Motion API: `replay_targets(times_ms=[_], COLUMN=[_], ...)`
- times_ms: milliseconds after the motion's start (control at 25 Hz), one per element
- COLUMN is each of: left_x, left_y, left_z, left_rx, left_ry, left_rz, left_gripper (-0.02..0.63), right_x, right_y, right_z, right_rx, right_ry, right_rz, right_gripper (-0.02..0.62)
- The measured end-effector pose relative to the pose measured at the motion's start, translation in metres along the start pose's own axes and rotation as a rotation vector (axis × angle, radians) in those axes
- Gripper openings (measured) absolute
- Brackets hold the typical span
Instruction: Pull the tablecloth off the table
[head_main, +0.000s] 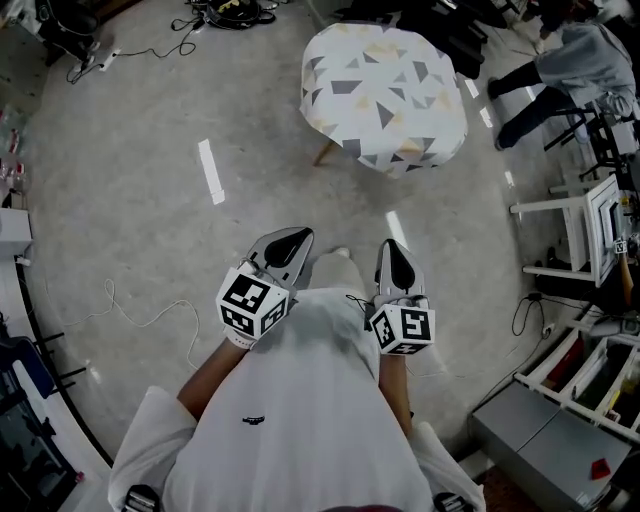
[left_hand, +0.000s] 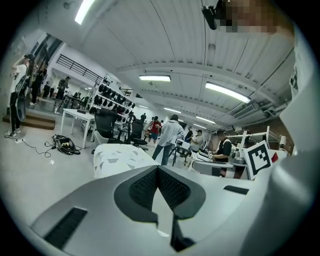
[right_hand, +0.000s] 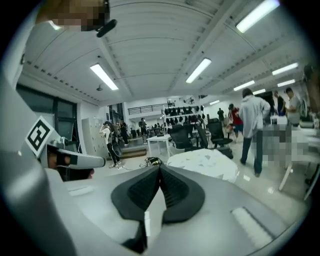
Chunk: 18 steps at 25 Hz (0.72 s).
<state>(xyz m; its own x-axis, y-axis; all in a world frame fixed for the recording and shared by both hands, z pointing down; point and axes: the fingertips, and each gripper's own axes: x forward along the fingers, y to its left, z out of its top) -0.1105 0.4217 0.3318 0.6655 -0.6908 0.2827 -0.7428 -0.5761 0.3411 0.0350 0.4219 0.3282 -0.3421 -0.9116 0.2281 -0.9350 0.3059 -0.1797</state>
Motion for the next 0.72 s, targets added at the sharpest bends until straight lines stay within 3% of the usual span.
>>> replay_targets(times_ms=[80, 280, 720], left_x=[0.023, 0.105, 0.290], left_y=[0.009, 0.029, 0.072], left_z=[0.012, 0.048, 0.131], left_rx=[-0.014, -0.013, -0.061], left_ry=[0.001, 0.000, 0.047], left_rz=[-0.006, -0.035, 0.097], left_gripper=[0.006, 0.006, 0.006], right_x=[0.025, 0.103, 0.262], right_y=[-0.009, -0.059, -0.187], right_z=[0.000, 0.014, 0.090], right_rx=[0.075, 0.043, 0.000], right_ry=[0.020, 0.005, 0.070], right_rz=[0.023, 0.014, 0.200], right_gripper=[0.014, 0.013, 0.014])
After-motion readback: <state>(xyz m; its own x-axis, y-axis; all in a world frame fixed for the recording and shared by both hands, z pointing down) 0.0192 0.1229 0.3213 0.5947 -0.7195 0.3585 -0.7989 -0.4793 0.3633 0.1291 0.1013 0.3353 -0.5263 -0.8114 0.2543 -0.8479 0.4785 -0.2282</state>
